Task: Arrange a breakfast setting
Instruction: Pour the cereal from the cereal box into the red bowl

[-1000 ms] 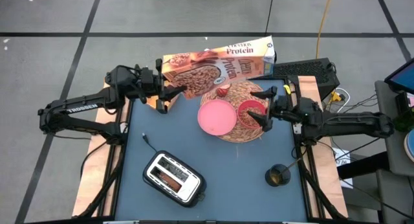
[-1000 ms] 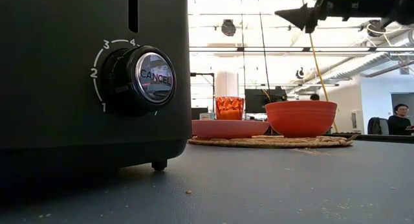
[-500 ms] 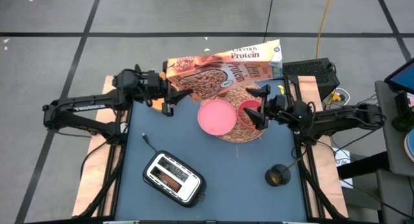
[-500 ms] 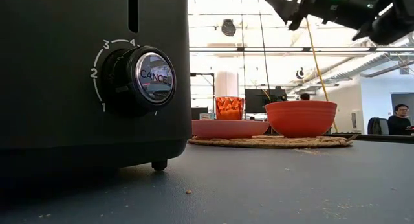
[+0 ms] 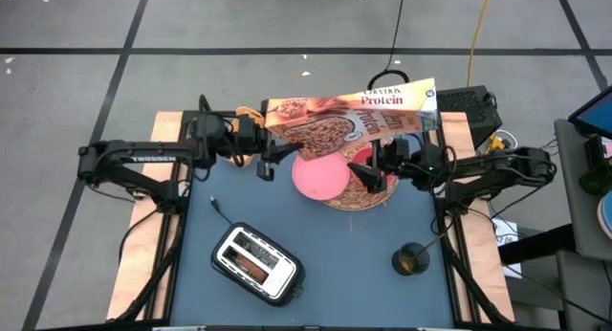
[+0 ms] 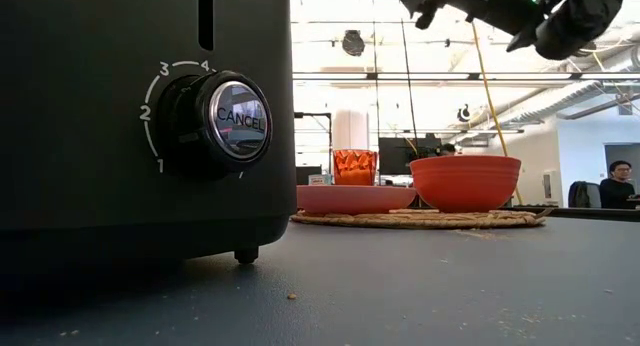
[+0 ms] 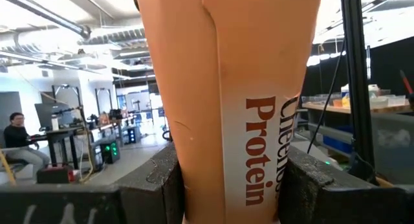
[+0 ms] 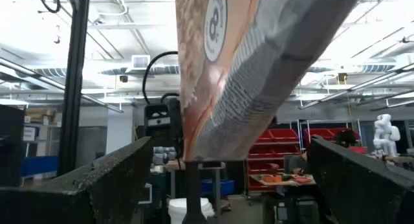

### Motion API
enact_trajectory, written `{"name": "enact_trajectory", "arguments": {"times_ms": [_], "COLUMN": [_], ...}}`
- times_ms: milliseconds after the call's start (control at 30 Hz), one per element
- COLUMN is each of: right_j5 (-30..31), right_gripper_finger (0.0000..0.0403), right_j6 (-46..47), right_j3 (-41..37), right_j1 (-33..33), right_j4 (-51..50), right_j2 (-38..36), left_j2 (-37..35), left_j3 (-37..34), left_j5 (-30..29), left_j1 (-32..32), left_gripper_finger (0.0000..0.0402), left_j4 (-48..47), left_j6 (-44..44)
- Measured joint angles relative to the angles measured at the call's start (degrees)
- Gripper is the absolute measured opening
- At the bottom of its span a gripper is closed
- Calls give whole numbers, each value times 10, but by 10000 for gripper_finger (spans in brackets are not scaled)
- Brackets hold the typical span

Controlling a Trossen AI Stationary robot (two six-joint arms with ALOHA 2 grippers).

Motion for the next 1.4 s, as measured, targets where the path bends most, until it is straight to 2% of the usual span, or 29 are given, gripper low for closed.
{"name": "enact_trajectory", "arguments": {"times_ms": [400,567,733,900,1233,1400], "right_j5": [-12,-53,-55,-56,-58,-57], "right_gripper_finger": [396,396,389,351,226,200], "right_j6": [0,0,-2,-2,-2,-2], "right_j3": [47,51,51,51,51,51], "right_j1": [0,0,0,0,0,0], "right_j4": [1,9,11,9,-8,-17], "right_j2": [36,35,35,35,34,34], "left_j2": [55,77,96,102,101,101], "left_j3": [1,1,1,1,1,1], "left_j5": [0,2,2,0,1,0], "left_j1": [-19,-20,-20,-20,-18,-18], "left_gripper_finger": [177,177,177,177,177,186], "left_j4": [64,72,69,52,24,23], "left_j6": [-1,-4,-4,-1,2,-8]}}
